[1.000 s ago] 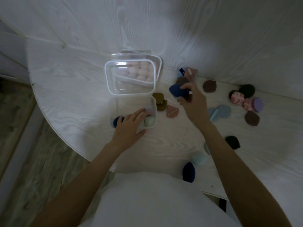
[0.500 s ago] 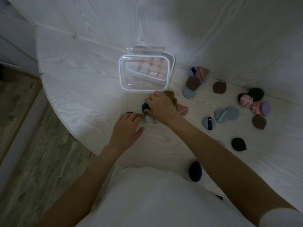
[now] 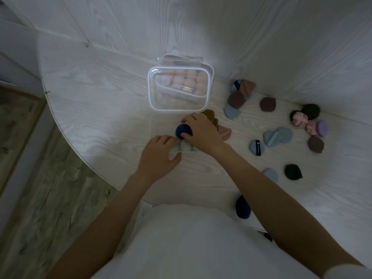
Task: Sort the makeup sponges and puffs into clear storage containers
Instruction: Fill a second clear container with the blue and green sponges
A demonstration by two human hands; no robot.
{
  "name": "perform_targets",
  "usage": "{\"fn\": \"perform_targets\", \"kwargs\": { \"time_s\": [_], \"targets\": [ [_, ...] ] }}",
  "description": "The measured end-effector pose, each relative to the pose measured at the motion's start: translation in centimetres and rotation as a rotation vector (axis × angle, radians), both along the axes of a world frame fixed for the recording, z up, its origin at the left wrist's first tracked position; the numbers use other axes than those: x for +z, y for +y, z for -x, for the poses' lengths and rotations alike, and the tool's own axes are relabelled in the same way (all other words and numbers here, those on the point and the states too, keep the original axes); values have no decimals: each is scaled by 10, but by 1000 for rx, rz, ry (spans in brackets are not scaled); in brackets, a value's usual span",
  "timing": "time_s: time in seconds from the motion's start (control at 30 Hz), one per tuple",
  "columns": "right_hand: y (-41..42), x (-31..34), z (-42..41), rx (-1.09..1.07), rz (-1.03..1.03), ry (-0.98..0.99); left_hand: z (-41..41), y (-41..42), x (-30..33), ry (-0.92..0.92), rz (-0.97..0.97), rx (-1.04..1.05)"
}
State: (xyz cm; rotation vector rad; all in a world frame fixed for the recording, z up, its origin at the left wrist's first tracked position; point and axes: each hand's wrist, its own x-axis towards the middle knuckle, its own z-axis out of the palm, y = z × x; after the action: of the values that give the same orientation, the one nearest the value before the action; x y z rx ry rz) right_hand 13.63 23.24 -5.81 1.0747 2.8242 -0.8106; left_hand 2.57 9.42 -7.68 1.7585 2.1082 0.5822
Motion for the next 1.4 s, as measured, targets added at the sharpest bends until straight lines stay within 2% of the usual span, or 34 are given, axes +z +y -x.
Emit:
{"fn": "perform_targets", "kwargs": {
  "time_s": [0.27, 0.4, 0.47, 0.57, 0.63, 0.7, 0.77, 0.9, 1.0, 1.13, 1.23, 1.3, 1.4],
  "targets": [
    [-14, 11, -35, -100, -111, 201, 9, -3, 3, 16, -30, -10],
    [-38, 22, -96, -299, -163, 271, 3, -11, -4, 95, 5, -73],
    [-57, 22, -133, -451, -161, 215, -3, -16, -7, 88, -3, -71],
    [-87, 14, -184, -815, -41, 72, -10, -17, -6, 58, -7, -58],
    [-104, 7, -204, -912, 36, -88, -12, -16, -5, 56, -4, -65],
    [-119, 3, -211, -882, 126, -225, -16, -15, -4, 51, -4, -77],
    [-128, -1, -207, -849, 204, -260, -19, -15, -5, 47, -4, -84],
    [-127, -8, -195, -821, 173, -288, -20, -16, -6, 50, 0, -117],
    [-115, 4, -183, -852, 144, -154, -18, -17, -2, 65, -19, -150],
    [-90, 34, -150, -818, 234, 202, -11, -23, 2, 106, -113, -91],
    [-73, 51, -102, -696, 282, 444, 1, -30, 1, 153, -139, -7],
    [-65, 54, -63, -575, 221, 461, 7, -34, -2, 191, -130, 6],
    [-57, 41, -14, -374, 84, 380, 8, -36, -7, 236, -100, -5]
  ]
}}
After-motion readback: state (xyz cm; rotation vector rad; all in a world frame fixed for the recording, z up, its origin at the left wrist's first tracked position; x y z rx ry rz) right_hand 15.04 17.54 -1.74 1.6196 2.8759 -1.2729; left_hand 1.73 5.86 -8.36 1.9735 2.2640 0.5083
